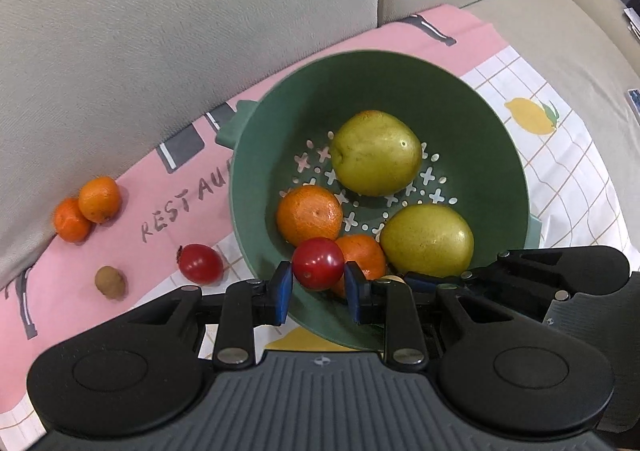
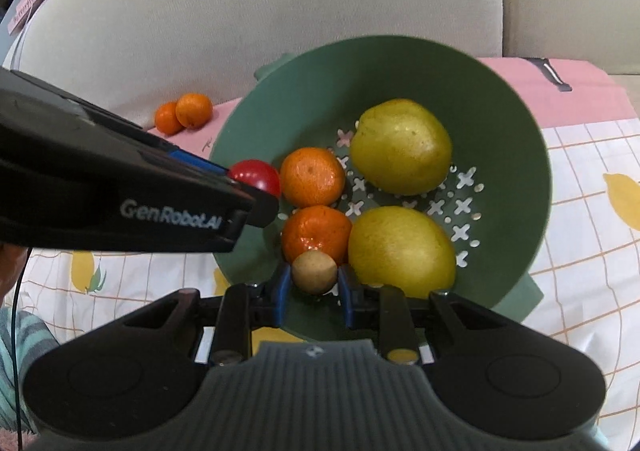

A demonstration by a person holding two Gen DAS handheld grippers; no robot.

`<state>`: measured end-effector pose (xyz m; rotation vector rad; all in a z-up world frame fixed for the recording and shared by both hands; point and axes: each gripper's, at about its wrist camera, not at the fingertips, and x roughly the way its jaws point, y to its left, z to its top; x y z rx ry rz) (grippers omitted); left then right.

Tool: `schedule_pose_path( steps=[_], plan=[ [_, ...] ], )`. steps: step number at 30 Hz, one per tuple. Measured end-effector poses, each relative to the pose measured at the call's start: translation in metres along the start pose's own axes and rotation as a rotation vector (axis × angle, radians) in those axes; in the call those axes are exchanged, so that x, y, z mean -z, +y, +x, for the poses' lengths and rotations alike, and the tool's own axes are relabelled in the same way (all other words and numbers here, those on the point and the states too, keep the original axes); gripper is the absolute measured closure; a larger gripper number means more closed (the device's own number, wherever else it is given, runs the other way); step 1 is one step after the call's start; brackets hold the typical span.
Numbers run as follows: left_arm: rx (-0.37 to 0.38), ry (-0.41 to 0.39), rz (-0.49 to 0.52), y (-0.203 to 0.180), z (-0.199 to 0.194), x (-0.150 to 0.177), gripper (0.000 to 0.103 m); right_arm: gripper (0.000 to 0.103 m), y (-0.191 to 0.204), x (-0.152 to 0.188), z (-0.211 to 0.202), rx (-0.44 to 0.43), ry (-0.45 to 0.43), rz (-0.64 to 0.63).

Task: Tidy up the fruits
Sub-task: 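Open the right gripper releasing the tan fruit while the left gripper releases the tomato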

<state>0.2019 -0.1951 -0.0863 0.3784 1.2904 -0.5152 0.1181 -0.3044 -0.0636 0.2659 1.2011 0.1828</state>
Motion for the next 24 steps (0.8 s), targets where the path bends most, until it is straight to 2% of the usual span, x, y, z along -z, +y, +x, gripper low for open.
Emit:
schedule_pose_path(
  steps=[9, 21, 24],
  plan=[
    [0.035, 0.017, 0.014, 0.002, 0.009, -0.001, 0.072, 0.081, 0.0, -0.007, 0.012, 0.0, 0.039, 0.013],
    [0.069, 0.01, -0.005, 0.003, 0.006, 0.002, 0.072, 0.08, 0.003, -0.009, 0.014, 0.023, 0.043, 0.02],
    [0.081, 0.006, -0.011, 0.004, 0.002, 0.003, 0.068, 0.077, 0.004, -0.009, 0.011, 0.027, 0.037, 0.023]
  ],
)
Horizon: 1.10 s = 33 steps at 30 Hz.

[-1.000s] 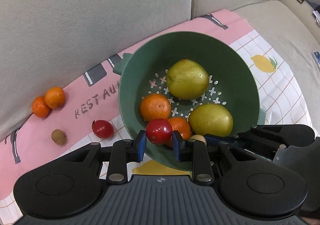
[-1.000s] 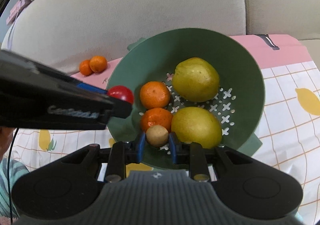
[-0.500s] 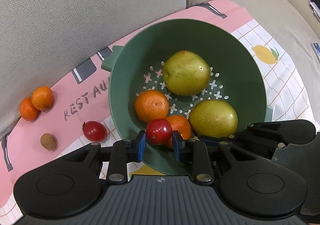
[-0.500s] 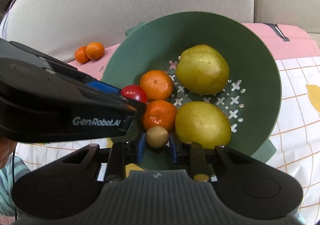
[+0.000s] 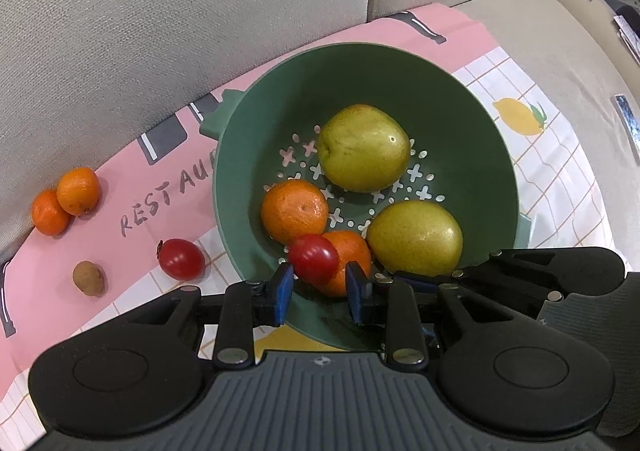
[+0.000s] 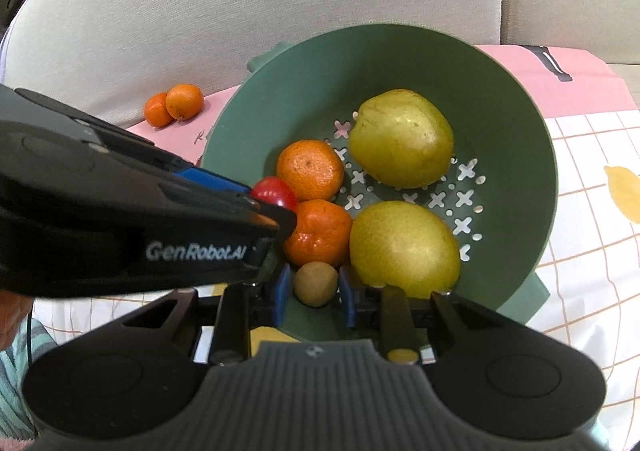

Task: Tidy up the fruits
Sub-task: 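Open the right gripper releasing the tan fruit while the left gripper releases the tomato, then withdraw both grippers from the colander toward the kiwi and tomato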

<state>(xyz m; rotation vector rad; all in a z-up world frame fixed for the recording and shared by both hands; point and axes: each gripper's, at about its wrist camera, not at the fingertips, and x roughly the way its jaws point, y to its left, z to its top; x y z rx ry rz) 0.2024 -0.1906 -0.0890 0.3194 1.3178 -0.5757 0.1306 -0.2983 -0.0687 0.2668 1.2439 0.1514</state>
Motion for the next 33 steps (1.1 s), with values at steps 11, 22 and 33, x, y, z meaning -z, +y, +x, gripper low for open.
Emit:
schedule_pose_path(
  steps=[11, 22, 33],
  plan=[
    [0.042, -0.104, -0.057, 0.008, -0.033, 0.005, 0.047, 0.049, 0.016, 0.003, -0.02, 0.075, -0.065, -0.062],
    [-0.041, -0.266, -0.139, 0.035, -0.09, 0.04, 0.047, 0.031, 0.036, 0.009, -0.048, 0.135, -0.158, -0.108],
    [-0.145, -0.328, -0.291, 0.084, -0.117, 0.09, 0.047, 0.023, 0.088, 0.019, -0.059, 0.143, -0.235, -0.231]
  ],
)
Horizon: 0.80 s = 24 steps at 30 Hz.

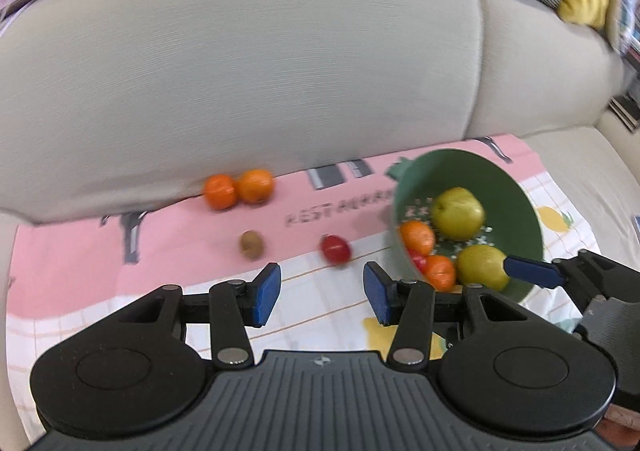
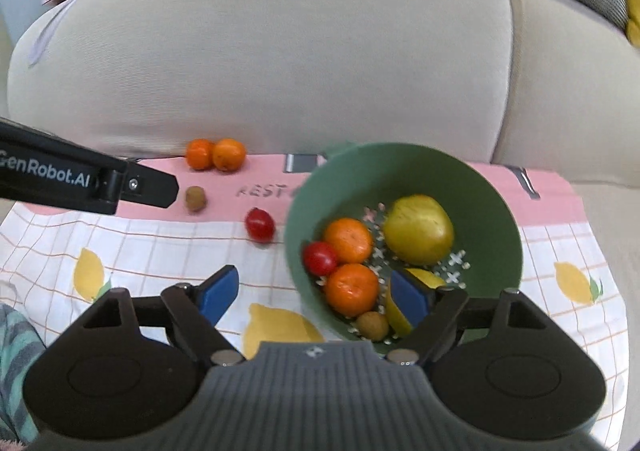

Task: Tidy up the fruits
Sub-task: 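Withdraw both grippers from the colander toward the kiwi and tomato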

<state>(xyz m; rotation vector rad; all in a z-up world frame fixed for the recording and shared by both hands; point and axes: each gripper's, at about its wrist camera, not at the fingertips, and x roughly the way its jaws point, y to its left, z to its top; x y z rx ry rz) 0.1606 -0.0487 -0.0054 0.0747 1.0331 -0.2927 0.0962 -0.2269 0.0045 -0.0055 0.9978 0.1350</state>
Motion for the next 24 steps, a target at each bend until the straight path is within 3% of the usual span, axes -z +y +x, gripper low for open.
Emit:
schedule_pose_path(
  steps=[12, 24],
  plan=[
    [0.012, -0.03, -0.127, 0.053, -0.001, 0.01, 0.047, 0.024, 0.057, 0.005, 0.012, -0.087, 0.012, -0.144],
    [0.058, -0.02, -0.186, 0.073, 0.026, 0.012, 0.047, 0.042, 0.072, 0.007, 0.044, -0.076, 0.003, -0.172]
  ],
)
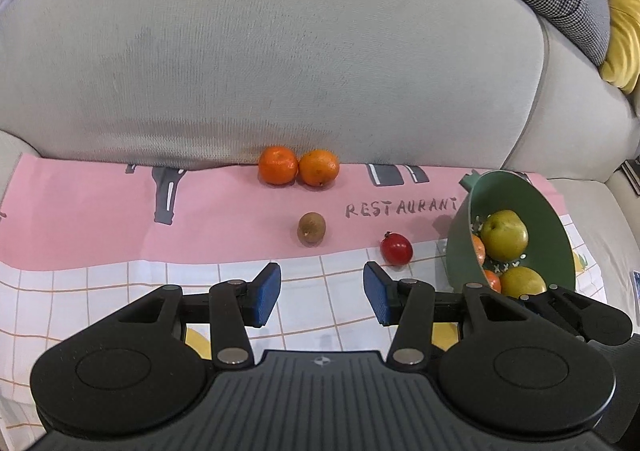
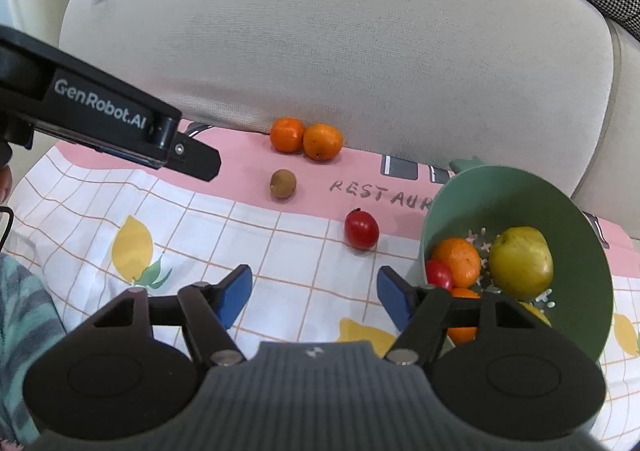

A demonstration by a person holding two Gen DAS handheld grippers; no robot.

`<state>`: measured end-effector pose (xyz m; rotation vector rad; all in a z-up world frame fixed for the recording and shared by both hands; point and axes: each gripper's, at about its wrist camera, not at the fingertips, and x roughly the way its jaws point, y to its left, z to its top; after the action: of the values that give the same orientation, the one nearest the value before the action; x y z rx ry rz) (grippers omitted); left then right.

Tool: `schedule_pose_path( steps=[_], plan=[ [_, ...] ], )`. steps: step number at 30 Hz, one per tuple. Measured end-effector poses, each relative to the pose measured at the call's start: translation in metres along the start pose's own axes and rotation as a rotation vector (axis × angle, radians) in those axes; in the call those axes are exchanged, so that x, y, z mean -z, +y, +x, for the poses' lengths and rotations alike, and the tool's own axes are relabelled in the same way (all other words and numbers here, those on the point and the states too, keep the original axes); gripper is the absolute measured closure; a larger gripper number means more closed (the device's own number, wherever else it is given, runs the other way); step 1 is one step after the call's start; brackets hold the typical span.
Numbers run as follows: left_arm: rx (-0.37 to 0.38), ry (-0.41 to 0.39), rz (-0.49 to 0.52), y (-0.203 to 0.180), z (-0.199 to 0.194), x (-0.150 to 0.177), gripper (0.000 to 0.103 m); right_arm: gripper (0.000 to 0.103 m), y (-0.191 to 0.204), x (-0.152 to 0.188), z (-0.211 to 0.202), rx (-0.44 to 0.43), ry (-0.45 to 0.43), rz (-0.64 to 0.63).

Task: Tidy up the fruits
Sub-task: 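Withdraw both grippers from the colander toward the kiwi and tomato, then grasp the brown kiwi with the left gripper while the right gripper grasps a red tomato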

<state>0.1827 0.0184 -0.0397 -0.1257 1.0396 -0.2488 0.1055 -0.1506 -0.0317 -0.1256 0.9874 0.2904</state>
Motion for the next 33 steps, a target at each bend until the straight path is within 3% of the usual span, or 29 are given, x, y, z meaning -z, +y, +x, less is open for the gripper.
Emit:
schedule_pose_path(
  steps=[7, 14, 22, 33],
  plan=[
    [0.003, 0.008, -0.011, 0.005, 0.02, -0.001, 0.049, 0.053, 0.0, -0.004, 0.018, 0.027, -0.02, -0.046],
    [0.007, 0.011, -0.011, 0.01, 0.044, -0.006, 0.059, 0.065, -0.001, -0.014, 0.041, 0.037, -0.028, -0.086],
    [-0.004, 0.03, 0.002, 0.007, 0.076, -0.012, 0.06, 0.068, 0.008, -0.019, 0.076, 0.163, 0.012, -0.225],
    [-0.018, 0.048, 0.038, 0.002, 0.107, -0.012, 0.06, 0.075, 0.013, -0.013, 0.099, 0.235, 0.021, -0.357]
  ],
)
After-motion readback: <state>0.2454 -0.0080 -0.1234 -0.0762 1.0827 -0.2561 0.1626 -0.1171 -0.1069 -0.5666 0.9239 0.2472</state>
